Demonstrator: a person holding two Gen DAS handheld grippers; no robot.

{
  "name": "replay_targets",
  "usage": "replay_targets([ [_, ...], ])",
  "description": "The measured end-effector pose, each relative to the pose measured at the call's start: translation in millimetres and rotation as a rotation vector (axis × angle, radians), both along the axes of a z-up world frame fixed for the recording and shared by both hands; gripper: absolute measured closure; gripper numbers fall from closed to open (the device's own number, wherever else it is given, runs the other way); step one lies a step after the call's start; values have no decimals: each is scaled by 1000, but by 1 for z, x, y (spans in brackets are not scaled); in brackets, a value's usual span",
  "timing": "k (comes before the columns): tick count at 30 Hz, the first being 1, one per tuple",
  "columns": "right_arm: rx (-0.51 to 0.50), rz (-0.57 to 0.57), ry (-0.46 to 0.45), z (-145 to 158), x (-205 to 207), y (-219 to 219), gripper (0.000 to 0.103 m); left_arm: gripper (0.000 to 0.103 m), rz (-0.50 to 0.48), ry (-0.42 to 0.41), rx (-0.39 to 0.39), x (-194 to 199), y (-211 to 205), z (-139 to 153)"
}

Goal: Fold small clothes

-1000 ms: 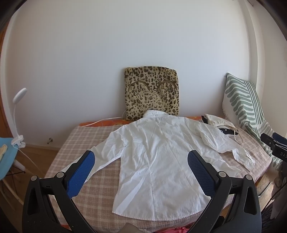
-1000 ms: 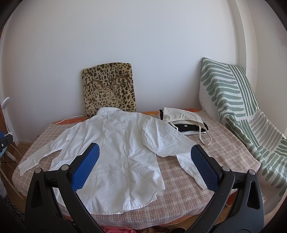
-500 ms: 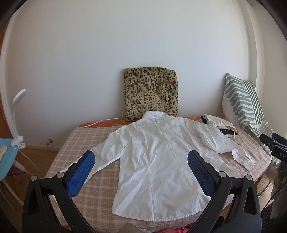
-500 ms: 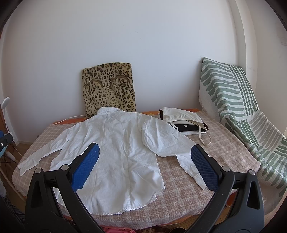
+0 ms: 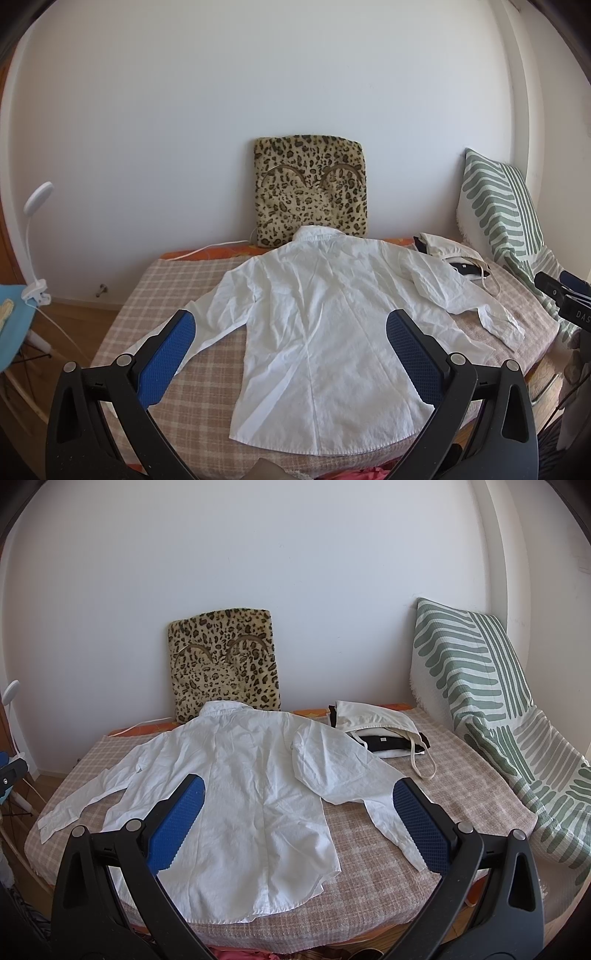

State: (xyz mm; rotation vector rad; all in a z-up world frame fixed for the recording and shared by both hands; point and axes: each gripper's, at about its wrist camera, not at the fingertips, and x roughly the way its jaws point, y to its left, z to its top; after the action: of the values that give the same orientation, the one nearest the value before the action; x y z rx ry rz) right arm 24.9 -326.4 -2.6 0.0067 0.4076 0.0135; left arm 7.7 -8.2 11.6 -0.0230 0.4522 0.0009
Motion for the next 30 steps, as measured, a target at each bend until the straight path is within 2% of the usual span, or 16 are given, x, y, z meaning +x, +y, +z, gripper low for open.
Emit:
replay_targets([
  [17, -2, 18, 10, -5, 11, 4, 0, 0, 4, 25, -9, 5, 4, -13],
  [24, -12, 47, 9, -5, 18, 16, 0, 0, -25, 62, -54, 14, 24, -18],
  [30, 2, 95, 24, -4, 29, 27, 0, 0, 1, 68, -59, 16, 53, -26],
])
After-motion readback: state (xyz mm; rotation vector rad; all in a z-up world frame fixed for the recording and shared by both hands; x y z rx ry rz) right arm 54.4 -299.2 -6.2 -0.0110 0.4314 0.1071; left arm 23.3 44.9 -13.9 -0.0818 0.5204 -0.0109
